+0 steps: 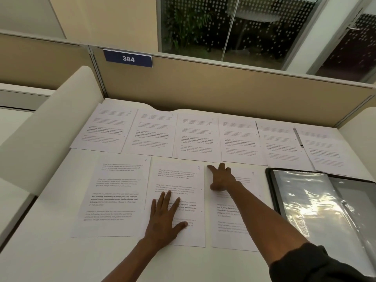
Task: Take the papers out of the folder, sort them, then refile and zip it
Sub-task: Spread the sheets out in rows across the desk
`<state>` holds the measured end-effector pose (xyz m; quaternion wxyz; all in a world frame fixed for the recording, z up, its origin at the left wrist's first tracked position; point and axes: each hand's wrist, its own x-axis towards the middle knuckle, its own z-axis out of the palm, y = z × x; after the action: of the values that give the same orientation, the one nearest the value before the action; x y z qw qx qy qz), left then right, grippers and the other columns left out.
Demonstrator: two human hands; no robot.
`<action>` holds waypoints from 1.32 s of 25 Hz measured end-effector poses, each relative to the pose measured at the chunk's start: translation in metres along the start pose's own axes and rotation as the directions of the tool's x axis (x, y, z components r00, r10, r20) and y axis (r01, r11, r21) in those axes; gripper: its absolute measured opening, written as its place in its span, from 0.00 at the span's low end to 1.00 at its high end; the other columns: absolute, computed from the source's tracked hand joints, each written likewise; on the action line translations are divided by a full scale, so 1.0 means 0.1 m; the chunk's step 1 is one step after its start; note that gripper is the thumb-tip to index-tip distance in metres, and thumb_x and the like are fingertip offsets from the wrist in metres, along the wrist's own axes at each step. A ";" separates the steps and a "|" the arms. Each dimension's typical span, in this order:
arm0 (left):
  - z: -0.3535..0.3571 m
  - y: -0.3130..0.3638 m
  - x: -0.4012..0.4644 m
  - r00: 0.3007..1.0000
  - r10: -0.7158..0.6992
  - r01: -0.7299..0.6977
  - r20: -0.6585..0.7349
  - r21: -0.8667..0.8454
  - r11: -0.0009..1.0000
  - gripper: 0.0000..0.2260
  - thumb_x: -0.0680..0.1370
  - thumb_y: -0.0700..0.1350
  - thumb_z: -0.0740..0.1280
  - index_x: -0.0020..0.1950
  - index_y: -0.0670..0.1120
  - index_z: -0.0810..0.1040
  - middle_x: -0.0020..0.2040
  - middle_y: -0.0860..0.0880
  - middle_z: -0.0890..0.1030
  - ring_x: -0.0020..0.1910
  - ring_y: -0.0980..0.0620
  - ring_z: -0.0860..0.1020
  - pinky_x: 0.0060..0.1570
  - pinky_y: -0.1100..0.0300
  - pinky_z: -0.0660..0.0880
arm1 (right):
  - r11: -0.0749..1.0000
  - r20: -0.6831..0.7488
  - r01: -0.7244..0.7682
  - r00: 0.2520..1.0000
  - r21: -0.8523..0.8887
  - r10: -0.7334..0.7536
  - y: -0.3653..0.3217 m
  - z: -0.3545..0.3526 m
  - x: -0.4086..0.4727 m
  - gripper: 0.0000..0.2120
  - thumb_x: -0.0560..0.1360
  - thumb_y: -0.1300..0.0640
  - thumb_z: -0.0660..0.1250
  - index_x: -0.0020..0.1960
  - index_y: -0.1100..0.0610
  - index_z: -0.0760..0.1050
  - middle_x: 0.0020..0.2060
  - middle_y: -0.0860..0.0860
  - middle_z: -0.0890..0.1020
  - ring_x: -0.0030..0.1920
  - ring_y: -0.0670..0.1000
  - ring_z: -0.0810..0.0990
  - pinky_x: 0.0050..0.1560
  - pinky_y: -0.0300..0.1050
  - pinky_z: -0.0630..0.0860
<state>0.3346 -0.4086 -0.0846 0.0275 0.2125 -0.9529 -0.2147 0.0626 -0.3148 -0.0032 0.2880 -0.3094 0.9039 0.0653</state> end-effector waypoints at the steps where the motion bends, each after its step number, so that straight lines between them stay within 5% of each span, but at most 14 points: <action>1: -0.01 0.00 -0.01 1.000 -0.001 0.001 -0.003 -0.004 1.000 0.41 0.73 0.77 0.47 0.81 0.56 0.56 0.81 0.50 0.45 0.80 0.48 0.41 0.76 0.49 0.37 | 1.000 0.000 0.001 1.000 0.002 -0.001 0.00 0.00 0.01 0.42 0.75 0.55 0.68 0.81 0.45 0.48 0.77 0.59 0.51 0.76 0.65 0.54 0.66 0.61 0.72; 5: -0.02 0.00 -0.01 1.000 -0.007 0.007 0.011 -0.016 1.000 0.40 0.74 0.76 0.49 0.80 0.55 0.59 0.82 0.48 0.49 0.80 0.50 0.42 0.75 0.50 0.38 | 1.000 -0.010 -0.006 1.000 -0.010 0.006 -0.02 0.02 0.00 0.41 0.76 0.53 0.67 0.81 0.43 0.46 0.76 0.58 0.51 0.74 0.63 0.56 0.67 0.60 0.71; 8: -0.05 0.00 0.01 1.000 -0.012 0.012 0.014 -0.011 1.000 0.43 0.71 0.78 0.45 0.81 0.56 0.55 0.81 0.50 0.43 0.80 0.50 0.38 0.75 0.50 0.36 | 1.000 -0.056 0.017 0.998 0.016 -0.016 0.00 0.06 -0.04 0.41 0.76 0.53 0.67 0.81 0.43 0.47 0.73 0.58 0.56 0.71 0.61 0.60 0.66 0.58 0.72; 14: -0.05 0.00 -0.01 0.999 -0.014 0.015 0.033 -0.034 0.999 0.44 0.70 0.79 0.43 0.81 0.57 0.52 0.81 0.51 0.40 0.78 0.53 0.34 0.76 0.49 0.35 | 0.971 -0.297 0.131 0.953 0.200 -0.067 0.13 0.26 -0.28 0.34 0.77 0.46 0.68 0.80 0.51 0.59 0.73 0.56 0.65 0.72 0.57 0.65 0.69 0.53 0.69; 21: -0.22 0.04 0.01 0.999 -0.019 0.020 0.049 -0.035 0.999 0.47 0.67 0.80 0.38 0.81 0.57 0.48 0.79 0.53 0.37 0.79 0.51 0.34 0.76 0.52 0.34 | 0.941 -0.495 0.238 0.864 0.240 -0.092 0.00 0.21 -0.47 0.33 0.78 0.46 0.68 0.79 0.52 0.61 0.73 0.57 0.68 0.73 0.57 0.66 0.70 0.54 0.68; 28: -0.85 -0.37 0.41 0.990 -0.013 0.015 -0.140 0.010 1.000 0.46 0.73 0.77 0.43 0.81 0.48 0.58 0.81 0.42 0.54 0.80 0.43 0.46 0.76 0.46 0.41 | 0.950 -0.603 0.293 0.778 0.103 -0.175 -0.40 -0.04 -0.58 0.41 0.78 0.37 0.64 0.82 0.49 0.47 0.79 0.58 0.58 0.78 0.60 0.58 0.74 0.58 0.61; 33: -1.48 -0.74 0.65 0.971 -0.063 0.082 -0.229 0.073 0.994 0.45 0.73 0.75 0.48 0.81 0.46 0.56 0.80 0.39 0.56 0.80 0.39 0.50 0.76 0.42 0.46 | 0.924 -0.644 0.383 0.708 0.004 -0.290 -0.91 -0.32 -0.56 0.45 0.77 0.35 0.62 0.82 0.49 0.40 0.81 0.56 0.48 0.81 0.59 0.47 0.77 0.59 0.55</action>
<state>0.3262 -0.5550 0.0158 0.1193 0.2711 -0.9431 -0.1508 0.1374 -0.3676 0.0602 -0.0049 -0.4524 0.8776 -0.1583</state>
